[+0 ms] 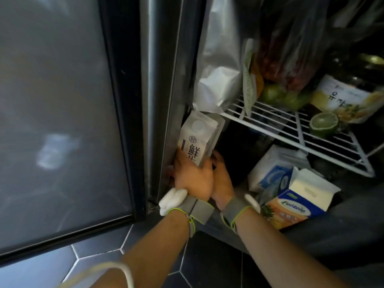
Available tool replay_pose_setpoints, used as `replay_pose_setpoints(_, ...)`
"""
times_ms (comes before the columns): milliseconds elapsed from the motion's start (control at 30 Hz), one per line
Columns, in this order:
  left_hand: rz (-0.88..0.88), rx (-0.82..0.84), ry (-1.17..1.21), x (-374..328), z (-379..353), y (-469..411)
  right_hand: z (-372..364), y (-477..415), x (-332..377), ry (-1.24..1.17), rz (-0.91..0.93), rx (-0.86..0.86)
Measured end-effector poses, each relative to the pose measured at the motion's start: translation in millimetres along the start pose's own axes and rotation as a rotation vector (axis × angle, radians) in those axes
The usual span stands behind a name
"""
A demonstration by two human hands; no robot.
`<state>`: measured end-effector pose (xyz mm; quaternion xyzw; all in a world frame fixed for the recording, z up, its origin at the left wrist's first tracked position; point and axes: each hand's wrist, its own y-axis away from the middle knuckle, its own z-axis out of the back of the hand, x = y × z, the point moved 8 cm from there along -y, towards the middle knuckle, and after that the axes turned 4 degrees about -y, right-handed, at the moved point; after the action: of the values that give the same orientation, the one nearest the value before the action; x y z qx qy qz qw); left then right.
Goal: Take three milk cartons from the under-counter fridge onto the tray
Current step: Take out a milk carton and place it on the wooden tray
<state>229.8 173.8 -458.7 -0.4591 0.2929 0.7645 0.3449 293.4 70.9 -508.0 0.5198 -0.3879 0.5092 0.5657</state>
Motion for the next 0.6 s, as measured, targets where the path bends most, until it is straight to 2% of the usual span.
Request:
replay_pose_setpoints(100,-0.041,0.041,-0.027,4.1,-0.4,-0.3,-7.0,-3.5,-0.8,0.212,0.046,0.030)
replay_pose_setpoints(233,-0.105,0.094,-0.094,7.6,-1.1,1.1,-13.1,-7.3,-3.0,0.087,-0.012,0.064)
replay_pose_setpoints(400,-0.140,0.185,-0.130,9.8,-5.2,2.7,-4.5,1.0,-4.3,0.195,0.033,0.027)
replay_pose_setpoints(600,-0.170,0.196,-0.166,12.5,-1.6,1.7,1.7,13.1,-11.4,0.293,0.085,-0.038)
